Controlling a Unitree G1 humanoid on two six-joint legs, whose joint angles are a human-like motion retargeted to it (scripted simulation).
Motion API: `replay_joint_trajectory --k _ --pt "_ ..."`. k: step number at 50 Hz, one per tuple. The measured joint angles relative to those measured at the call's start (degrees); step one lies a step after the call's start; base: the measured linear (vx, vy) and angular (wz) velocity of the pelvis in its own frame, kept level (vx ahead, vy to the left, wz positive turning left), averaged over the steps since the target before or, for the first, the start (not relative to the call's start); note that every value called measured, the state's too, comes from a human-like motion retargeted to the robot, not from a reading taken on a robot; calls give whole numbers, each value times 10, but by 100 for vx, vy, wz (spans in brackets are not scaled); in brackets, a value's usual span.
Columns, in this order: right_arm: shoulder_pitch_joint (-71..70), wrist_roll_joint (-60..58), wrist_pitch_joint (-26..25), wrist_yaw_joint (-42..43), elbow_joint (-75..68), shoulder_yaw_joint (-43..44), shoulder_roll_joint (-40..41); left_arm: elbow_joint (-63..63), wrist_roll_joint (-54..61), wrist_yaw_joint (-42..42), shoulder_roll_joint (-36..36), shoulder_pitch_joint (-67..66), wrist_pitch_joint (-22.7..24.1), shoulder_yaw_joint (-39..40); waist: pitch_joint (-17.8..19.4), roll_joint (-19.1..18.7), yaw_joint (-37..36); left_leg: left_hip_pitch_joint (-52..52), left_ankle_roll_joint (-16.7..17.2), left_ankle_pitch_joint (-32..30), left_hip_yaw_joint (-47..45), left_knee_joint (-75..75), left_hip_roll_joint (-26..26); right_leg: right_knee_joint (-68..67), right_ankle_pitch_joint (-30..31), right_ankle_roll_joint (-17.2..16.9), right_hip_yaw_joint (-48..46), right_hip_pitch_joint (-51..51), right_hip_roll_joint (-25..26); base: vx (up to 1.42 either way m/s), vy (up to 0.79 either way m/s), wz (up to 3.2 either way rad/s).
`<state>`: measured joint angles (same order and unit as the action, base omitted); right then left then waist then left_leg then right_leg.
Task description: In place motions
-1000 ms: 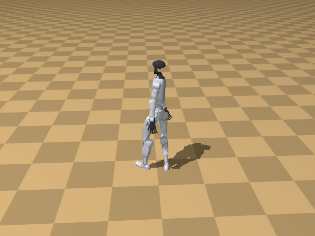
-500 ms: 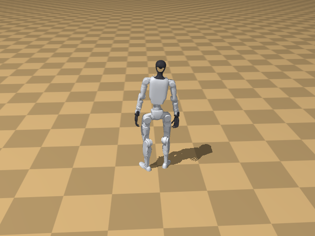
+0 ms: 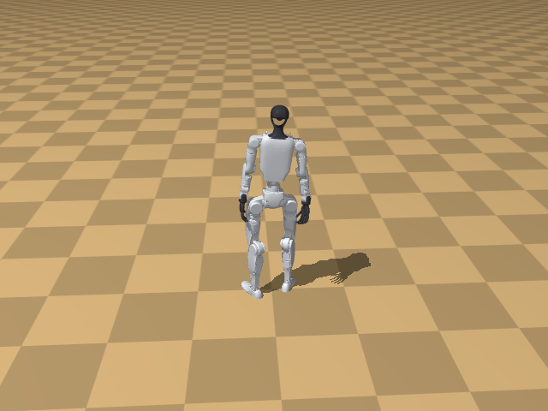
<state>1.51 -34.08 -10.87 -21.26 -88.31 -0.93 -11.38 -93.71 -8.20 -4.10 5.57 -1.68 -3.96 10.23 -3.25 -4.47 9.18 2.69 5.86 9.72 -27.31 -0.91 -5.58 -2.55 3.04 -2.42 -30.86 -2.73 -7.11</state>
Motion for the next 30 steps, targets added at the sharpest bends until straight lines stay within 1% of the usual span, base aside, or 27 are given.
replay_joint_trajectory --k 16,30 --pt "-13 -10 5 -17 16 -18 11 6 -3 2 6 1 -3 4 -10 8 9 -4 8 3 -4 3 -14 0 0 6 10 -11 10 -2 -9 -3" --pt "-35 -27 2 -15 -8 -40 19 12 4 4 11 -8 1 8 -21 21 31 6 18 3 -48 -5 -32 -4 7 6 53 -33 27 -8 -29 -31"
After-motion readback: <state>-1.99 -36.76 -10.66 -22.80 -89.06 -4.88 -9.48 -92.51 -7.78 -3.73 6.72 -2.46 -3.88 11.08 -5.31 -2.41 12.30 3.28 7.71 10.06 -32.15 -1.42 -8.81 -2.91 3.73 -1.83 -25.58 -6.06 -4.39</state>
